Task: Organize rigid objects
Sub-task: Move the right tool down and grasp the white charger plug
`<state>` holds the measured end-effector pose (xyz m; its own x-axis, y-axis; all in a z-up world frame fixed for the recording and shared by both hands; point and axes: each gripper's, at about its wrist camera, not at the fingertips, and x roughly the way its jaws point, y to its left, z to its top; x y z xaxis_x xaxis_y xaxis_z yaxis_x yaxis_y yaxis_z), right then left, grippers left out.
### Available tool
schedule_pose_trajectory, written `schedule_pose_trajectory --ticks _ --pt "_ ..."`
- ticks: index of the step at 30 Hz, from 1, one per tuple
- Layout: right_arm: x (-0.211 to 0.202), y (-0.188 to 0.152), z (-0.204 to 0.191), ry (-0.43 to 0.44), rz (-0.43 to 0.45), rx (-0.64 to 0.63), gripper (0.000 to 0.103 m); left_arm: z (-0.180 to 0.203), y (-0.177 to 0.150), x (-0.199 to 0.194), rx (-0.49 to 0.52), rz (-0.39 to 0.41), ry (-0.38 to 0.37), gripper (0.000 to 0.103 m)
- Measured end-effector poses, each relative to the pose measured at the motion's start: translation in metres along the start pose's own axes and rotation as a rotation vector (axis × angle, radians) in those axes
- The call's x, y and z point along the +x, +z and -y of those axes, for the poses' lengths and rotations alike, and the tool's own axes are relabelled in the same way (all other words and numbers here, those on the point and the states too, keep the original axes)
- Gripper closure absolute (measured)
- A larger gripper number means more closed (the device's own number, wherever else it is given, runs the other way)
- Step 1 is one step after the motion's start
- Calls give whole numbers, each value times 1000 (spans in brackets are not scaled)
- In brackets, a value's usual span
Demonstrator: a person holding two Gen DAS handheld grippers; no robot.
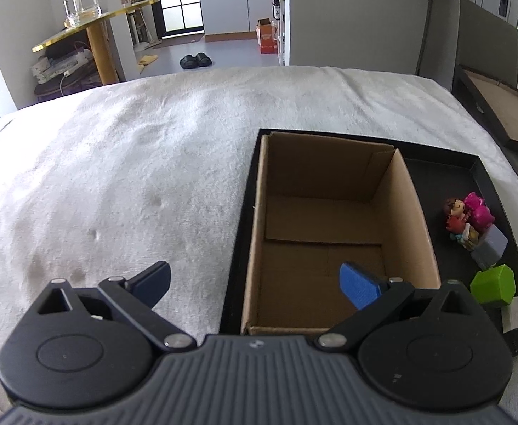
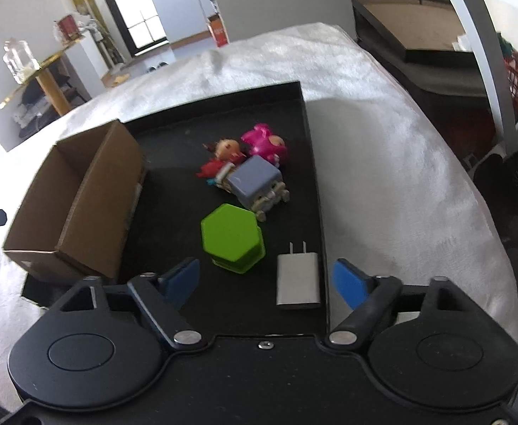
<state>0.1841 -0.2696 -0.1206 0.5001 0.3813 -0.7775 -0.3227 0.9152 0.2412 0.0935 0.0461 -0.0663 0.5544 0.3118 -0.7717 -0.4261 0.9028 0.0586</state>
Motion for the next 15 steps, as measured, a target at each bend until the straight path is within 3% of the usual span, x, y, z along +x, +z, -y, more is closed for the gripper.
schedule_pose_trajectory --ticks 8,15 --pt "29 -2 2 -49 -52 -10 50 12 -3 14 2 17 35 5" --pt "42 -4 -8 -145 -36 -93 57 14 -11 26 -44 25 53 28"
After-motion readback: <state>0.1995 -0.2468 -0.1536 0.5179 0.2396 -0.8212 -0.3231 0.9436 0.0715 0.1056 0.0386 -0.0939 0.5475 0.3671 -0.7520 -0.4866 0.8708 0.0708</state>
